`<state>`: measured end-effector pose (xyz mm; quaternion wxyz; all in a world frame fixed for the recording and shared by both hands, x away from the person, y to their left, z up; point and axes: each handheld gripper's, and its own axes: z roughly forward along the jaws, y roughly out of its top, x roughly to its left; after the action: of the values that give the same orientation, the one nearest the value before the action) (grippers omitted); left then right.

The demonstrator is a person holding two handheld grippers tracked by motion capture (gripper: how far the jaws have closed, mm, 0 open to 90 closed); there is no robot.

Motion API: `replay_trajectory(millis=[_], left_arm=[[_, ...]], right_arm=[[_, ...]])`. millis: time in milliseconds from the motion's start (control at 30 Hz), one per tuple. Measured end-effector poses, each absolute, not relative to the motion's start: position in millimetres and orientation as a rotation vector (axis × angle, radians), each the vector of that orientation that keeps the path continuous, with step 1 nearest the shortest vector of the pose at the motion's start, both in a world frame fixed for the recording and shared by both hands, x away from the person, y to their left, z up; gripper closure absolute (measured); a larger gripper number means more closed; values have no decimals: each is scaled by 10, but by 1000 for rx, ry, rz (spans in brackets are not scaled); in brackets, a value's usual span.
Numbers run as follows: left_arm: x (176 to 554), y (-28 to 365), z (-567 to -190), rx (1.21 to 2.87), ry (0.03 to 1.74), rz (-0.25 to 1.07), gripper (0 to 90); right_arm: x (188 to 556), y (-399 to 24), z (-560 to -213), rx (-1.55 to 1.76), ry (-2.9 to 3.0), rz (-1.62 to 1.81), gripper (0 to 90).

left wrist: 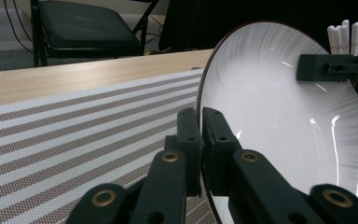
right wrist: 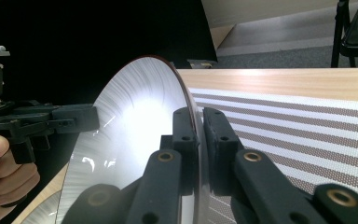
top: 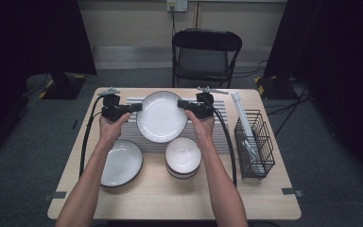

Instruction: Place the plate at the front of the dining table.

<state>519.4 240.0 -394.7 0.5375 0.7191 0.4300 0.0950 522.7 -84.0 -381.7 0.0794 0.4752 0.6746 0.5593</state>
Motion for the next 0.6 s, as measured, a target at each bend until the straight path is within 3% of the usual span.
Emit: replay_trajectory(millis=[600], left_arm=[[5258, 2321, -4184, 1729, 1045, 181, 867]], right_arm=[[5335, -956, -4047, 1460, 2056, 1670, 842]])
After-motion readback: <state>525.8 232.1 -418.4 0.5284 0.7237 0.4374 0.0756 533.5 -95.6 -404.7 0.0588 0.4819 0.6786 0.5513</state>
